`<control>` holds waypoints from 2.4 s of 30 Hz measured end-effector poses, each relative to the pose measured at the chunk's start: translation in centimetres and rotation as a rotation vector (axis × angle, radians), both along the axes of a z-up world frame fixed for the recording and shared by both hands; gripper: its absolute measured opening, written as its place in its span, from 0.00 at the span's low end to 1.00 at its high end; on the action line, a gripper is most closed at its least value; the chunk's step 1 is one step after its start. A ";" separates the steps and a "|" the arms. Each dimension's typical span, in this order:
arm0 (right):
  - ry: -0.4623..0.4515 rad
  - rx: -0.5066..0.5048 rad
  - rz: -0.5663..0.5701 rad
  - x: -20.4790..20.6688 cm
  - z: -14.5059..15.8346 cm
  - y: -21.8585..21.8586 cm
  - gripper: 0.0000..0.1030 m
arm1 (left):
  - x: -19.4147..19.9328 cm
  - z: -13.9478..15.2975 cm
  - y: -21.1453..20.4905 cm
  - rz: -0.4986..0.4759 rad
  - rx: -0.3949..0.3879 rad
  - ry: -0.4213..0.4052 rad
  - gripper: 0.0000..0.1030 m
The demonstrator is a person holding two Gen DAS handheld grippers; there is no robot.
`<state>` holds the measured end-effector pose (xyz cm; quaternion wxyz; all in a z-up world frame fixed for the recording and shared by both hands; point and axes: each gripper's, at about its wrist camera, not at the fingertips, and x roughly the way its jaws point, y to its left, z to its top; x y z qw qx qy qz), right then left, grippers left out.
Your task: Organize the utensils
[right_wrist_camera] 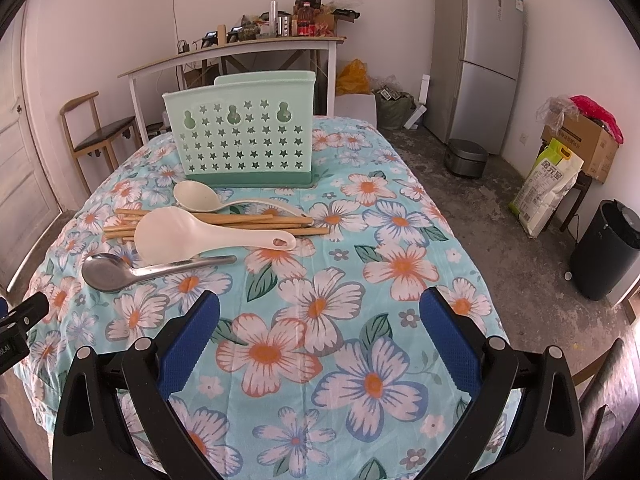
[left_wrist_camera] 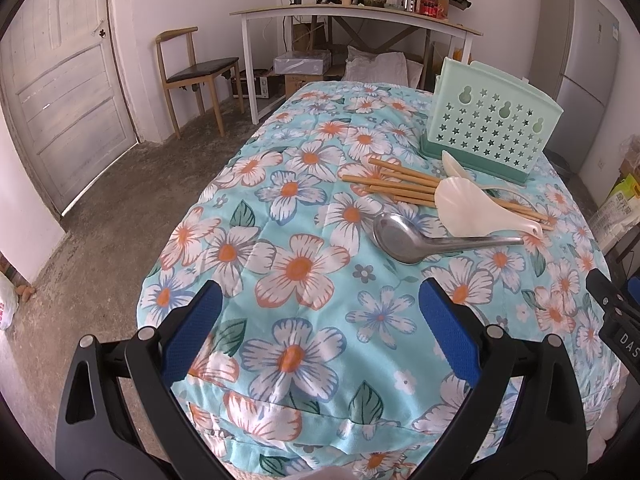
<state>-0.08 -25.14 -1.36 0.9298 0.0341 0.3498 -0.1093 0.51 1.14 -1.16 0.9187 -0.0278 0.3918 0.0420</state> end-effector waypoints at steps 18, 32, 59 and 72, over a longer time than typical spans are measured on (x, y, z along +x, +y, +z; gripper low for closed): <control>0.124 0.056 0.142 3.6 -6.2 1.8 0.95 | 3.9 -5.7 -1.0 -0.073 -0.001 0.161 0.92; 0.079 0.062 0.183 2.8 -6.7 1.4 0.95 | 3.7 -6.0 -1.1 -0.064 0.019 0.150 0.93; 0.059 0.059 0.186 3.2 -6.9 1.4 0.95 | 8.3 -5.0 0.4 -0.207 -0.414 0.012 0.52; 0.057 0.061 0.186 3.2 -6.8 1.4 0.95 | 7.9 -6.2 -1.0 -0.260 -0.451 0.023 0.37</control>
